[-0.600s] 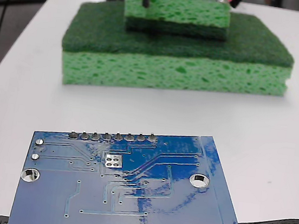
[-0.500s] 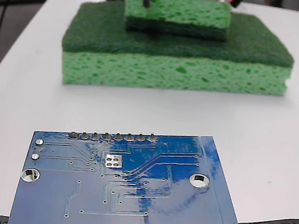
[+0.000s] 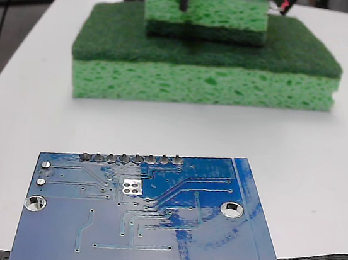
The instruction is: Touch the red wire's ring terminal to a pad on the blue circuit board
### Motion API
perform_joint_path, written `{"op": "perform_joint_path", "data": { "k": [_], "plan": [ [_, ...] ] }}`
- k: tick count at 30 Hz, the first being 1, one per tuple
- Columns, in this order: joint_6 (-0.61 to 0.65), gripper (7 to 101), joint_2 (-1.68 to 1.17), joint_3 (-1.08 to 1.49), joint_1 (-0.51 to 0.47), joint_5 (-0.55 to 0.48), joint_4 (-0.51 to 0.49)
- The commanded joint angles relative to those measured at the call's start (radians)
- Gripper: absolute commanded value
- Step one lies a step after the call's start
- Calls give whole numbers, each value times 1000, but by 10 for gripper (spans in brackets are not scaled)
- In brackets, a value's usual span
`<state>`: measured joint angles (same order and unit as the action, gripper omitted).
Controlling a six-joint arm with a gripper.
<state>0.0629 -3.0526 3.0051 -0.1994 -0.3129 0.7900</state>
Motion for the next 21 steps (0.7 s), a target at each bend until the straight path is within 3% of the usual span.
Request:
{"op": "perform_joint_path", "data": {
  "k": [1, 21],
  "plan": [
    [0, 1003, -2, -9, 0, 5, -3],
    [-43, 1003, 9, -81, 32, 52, 5]
  ]
}}
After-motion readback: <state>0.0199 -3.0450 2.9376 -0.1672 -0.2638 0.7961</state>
